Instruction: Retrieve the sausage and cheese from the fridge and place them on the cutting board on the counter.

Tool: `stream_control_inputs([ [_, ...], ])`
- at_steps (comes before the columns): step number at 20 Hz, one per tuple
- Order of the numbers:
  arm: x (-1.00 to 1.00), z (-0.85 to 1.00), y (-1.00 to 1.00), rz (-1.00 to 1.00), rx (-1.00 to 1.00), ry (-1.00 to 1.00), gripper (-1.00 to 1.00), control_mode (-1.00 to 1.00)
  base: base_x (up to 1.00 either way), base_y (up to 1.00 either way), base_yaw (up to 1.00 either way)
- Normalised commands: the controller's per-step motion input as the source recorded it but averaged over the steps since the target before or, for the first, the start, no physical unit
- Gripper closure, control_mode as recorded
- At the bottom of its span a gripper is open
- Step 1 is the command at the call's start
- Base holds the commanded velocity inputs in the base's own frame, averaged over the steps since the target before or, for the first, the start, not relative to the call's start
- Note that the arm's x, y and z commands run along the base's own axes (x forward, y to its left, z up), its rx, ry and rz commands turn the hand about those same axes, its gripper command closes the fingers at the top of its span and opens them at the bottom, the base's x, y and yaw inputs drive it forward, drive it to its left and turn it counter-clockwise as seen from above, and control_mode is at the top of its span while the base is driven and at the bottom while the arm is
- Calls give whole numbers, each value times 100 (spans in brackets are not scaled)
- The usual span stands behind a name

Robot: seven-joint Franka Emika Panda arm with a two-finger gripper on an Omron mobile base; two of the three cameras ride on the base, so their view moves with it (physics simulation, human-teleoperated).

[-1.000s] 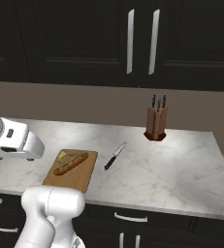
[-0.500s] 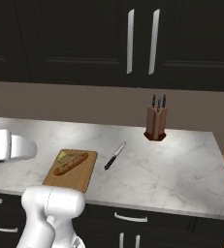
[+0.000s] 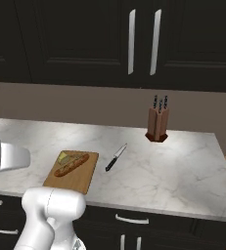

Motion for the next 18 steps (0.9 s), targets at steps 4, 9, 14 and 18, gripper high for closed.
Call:
stream_control_inputs([
  [4, 0, 0, 0, 0, 0, 0, -100, 100, -3, -3, 0],
  [9, 0, 0, 0, 0, 0, 0, -100, 100, -92, -16, -58],
  [14, 0, 0, 0, 0, 0, 0, -100, 100, -55, 0, -83],
  [18, 0, 0, 0, 0, 0, 0, -100, 100, -15, -5, -91],
])
